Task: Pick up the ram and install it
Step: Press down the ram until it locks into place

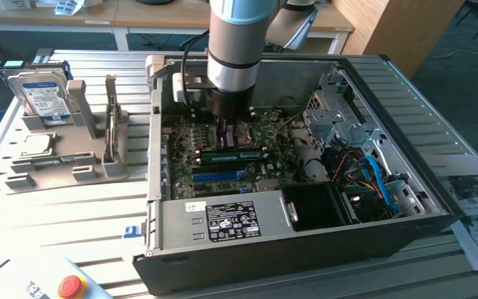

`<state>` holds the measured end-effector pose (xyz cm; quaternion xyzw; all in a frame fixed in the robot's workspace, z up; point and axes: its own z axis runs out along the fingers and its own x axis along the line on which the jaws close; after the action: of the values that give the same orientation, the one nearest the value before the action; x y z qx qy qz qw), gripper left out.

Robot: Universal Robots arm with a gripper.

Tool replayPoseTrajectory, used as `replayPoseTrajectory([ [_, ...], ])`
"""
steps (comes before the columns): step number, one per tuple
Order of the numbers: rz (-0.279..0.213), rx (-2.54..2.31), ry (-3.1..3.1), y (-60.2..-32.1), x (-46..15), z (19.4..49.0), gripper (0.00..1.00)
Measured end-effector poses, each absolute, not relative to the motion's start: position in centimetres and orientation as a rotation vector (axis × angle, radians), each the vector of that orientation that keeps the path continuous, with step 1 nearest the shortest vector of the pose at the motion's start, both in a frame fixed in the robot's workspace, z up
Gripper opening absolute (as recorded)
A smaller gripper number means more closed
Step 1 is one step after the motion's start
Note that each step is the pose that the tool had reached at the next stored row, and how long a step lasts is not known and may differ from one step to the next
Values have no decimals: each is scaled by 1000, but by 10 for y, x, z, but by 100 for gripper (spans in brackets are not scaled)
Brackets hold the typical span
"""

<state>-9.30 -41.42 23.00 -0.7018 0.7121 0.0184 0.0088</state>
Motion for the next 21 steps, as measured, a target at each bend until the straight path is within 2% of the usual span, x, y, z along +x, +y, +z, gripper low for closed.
replayPoseTrajectory([
  [21, 57, -2192, 2225, -414, -93, 226, 10],
])
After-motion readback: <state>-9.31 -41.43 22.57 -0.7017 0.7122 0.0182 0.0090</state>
